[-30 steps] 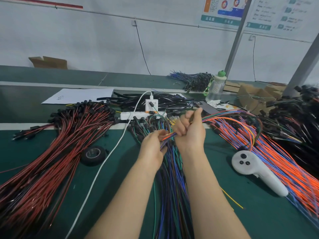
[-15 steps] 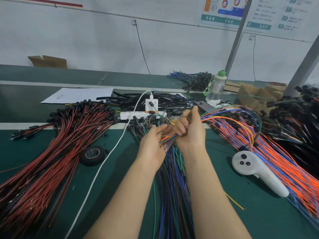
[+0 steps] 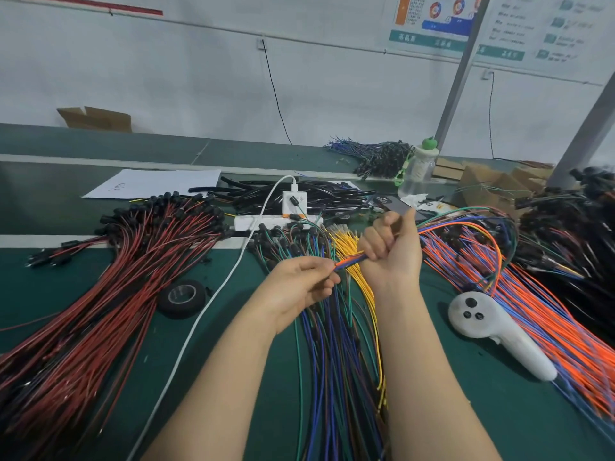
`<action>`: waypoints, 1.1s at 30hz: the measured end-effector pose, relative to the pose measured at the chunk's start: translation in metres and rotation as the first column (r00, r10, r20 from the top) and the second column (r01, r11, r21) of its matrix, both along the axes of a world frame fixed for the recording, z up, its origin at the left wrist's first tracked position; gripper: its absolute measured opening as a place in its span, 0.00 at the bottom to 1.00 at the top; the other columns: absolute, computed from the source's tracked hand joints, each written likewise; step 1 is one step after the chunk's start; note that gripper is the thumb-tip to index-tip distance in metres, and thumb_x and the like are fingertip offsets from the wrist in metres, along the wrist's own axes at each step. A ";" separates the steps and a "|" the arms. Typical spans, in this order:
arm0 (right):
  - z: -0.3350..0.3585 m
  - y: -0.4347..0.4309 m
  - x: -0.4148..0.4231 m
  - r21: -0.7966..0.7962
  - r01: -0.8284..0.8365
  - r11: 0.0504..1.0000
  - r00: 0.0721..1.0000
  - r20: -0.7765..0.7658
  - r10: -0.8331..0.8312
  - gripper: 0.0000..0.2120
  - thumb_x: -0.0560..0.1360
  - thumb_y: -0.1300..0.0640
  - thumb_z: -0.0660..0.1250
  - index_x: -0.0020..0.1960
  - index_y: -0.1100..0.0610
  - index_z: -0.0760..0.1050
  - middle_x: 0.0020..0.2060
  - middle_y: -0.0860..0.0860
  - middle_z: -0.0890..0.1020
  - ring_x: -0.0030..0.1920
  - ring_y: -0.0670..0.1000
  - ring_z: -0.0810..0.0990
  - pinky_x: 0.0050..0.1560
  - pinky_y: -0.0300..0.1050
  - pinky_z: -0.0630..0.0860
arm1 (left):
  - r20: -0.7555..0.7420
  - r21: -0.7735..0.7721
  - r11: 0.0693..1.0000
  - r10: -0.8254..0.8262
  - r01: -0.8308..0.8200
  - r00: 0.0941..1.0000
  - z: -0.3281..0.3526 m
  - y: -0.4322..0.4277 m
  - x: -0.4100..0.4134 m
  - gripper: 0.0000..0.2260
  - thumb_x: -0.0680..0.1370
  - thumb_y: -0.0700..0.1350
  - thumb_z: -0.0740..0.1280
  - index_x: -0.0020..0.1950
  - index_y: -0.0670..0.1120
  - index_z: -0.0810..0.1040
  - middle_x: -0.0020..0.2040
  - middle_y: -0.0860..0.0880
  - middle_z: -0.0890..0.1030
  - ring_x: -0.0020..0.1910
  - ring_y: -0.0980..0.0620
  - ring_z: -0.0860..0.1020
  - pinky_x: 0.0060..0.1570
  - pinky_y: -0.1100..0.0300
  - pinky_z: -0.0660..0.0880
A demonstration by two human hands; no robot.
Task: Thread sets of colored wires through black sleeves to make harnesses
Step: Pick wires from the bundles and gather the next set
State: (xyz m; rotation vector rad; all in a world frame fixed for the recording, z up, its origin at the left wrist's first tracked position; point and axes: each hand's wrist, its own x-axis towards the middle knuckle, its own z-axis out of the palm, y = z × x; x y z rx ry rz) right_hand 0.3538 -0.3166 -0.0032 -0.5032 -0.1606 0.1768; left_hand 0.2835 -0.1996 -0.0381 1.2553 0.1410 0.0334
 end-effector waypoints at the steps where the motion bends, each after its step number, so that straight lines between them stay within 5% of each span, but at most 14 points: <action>1: 0.000 0.000 0.000 -0.018 0.004 1.000 1.000 0.005 -0.003 0.23 0.83 0.44 0.50 0.34 0.56 0.64 0.17 0.45 0.59 0.16 0.42 0.54 0.18 0.35 0.49 | 0.013 0.077 0.997 0.009 -0.010 1.000 0.000 0.000 0.001 0.05 0.78 0.37 0.65 0.45 0.40 0.79 0.31 0.49 0.81 0.28 0.60 0.77 0.31 0.69 0.74; 4: -0.002 0.001 0.000 -0.110 0.028 0.994 1.000 0.018 -0.026 0.24 0.83 0.44 0.50 0.34 0.56 0.65 0.18 0.45 0.58 0.17 0.42 0.53 0.18 0.36 0.49 | 0.073 0.345 0.937 0.034 -0.057 0.997 0.002 0.000 0.002 0.05 0.78 0.37 0.65 0.44 0.42 0.79 0.32 0.49 0.82 0.29 0.60 0.79 0.32 0.70 0.75; 7: -0.002 -0.002 0.000 -0.065 0.022 0.998 1.000 0.015 -0.021 0.23 0.83 0.44 0.50 0.34 0.56 0.65 0.18 0.45 0.58 0.17 0.42 0.54 0.18 0.36 0.49 | 0.133 0.413 0.909 0.002 -0.057 0.991 0.001 0.002 0.002 0.06 0.79 0.40 0.65 0.44 0.44 0.79 0.31 0.50 0.82 0.29 0.59 0.79 0.31 0.69 0.75; 12: 0.001 -0.004 -0.001 0.093 -0.039 0.995 0.999 -0.013 0.040 0.22 0.82 0.45 0.50 0.34 0.56 0.64 0.17 0.45 0.58 0.15 0.42 0.55 0.17 0.35 0.50 | -0.001 0.010 0.985 0.175 -0.175 0.985 -0.007 0.000 0.005 0.16 0.81 0.52 0.58 0.47 0.44 0.80 0.39 0.49 0.83 0.36 0.55 0.81 0.38 0.62 0.79; 16: 0.000 0.009 -0.007 0.068 -0.067 0.995 0.997 -0.031 0.070 0.23 0.82 0.44 0.50 0.34 0.56 0.64 0.17 0.45 0.58 0.15 0.42 0.55 0.15 0.34 0.51 | -0.007 -0.434 0.888 0.167 -0.154 0.986 0.003 -0.018 0.014 0.20 0.83 0.54 0.51 0.51 0.42 0.77 0.50 0.46 0.82 0.43 0.49 0.80 0.48 0.55 0.76; 23: -0.008 0.024 -0.017 0.006 -0.098 0.995 0.994 -0.043 0.098 0.24 0.83 0.46 0.51 0.32 0.57 0.66 0.17 0.46 0.59 0.15 0.42 0.55 0.15 0.34 0.51 | 0.028 -0.471 0.855 0.261 -0.217 0.965 0.015 -0.031 0.020 0.19 0.84 0.51 0.50 0.50 0.42 0.76 0.48 0.47 0.81 0.43 0.51 0.79 0.38 0.62 0.75; 25: -0.007 0.021 -0.015 0.026 -0.060 0.998 0.997 -0.053 0.062 0.24 0.83 0.46 0.51 0.33 0.57 0.66 0.17 0.46 0.58 0.15 0.42 0.55 0.15 0.35 0.51 | 0.069 -0.334 0.912 0.278 -0.240 0.958 0.011 -0.028 0.016 0.16 0.83 0.50 0.53 0.48 0.44 0.76 0.46 0.47 0.81 0.41 0.51 0.80 0.36 0.63 0.77; 27: -0.005 0.017 -0.013 0.027 0.008 1.000 0.998 -0.058 -0.006 0.23 0.83 0.46 0.51 0.34 0.56 0.65 0.17 0.45 0.58 0.15 0.42 0.54 0.15 0.35 0.51 | 0.187 0.040 0.953 0.288 -0.300 0.939 0.002 -0.025 0.011 0.11 0.82 0.49 0.58 0.46 0.48 0.77 0.45 0.48 0.81 0.42 0.49 0.81 0.40 0.60 0.79; 30: -0.003 0.014 -0.010 0.051 0.072 0.996 0.995 -0.076 -0.068 0.23 0.83 0.46 0.50 0.34 0.56 0.64 0.17 0.46 0.57 0.16 0.43 0.54 0.15 0.35 0.52 | 0.449 0.496 0.771 0.165 -0.399 0.878 -0.010 -0.022 0.006 0.03 0.78 0.47 0.66 0.46 0.52 0.79 0.41 0.53 0.81 0.43 0.51 0.81 0.47 0.53 0.79; 33: 0.000 0.012 -0.006 0.123 0.070 0.990 0.990 -0.132 -0.054 0.22 0.83 0.45 0.51 0.34 0.56 0.63 0.18 0.46 0.58 0.16 0.43 0.54 0.15 0.35 0.52 | 0.584 0.601 0.629 0.074 -0.492 0.808 -0.011 -0.021 0.006 0.08 0.77 0.42 0.68 0.55 0.45 0.81 0.45 0.57 0.80 0.45 0.56 0.80 0.50 0.55 0.77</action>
